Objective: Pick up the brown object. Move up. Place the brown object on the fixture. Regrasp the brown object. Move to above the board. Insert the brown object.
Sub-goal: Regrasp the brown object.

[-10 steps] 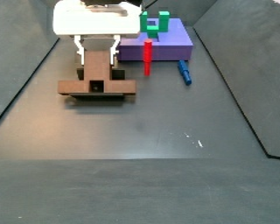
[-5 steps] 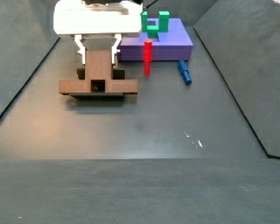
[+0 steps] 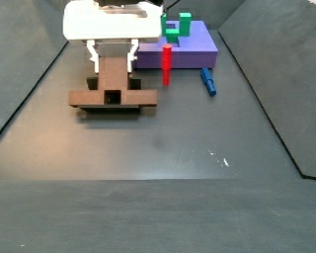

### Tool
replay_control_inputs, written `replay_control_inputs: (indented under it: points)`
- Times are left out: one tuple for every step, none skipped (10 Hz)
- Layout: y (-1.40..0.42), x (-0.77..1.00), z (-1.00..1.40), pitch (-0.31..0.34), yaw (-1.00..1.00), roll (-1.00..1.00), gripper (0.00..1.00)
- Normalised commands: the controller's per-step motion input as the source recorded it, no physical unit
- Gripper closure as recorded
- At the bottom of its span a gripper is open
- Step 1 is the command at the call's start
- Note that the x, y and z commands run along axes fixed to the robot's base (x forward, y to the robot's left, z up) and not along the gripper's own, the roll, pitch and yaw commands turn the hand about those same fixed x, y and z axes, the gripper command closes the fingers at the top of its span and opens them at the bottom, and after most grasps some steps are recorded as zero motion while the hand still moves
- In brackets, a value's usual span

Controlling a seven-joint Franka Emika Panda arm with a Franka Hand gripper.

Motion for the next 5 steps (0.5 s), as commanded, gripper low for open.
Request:
replay_control_inputs:
  points:
    - [0.00,0.00,0.00,0.000,0.00,0.00,1.00]
    - [0.00,0.00,0.00,0.000,0.00,0.00,1.00]
    - [0.00,0.00,0.00,0.000,0.00,0.00,1.00]
    - [0.00,0.00,0.00,0.000,0.00,0.00,1.00]
    - [0.00,0.00,0.00,0.000,0.00,0.00,1.00]
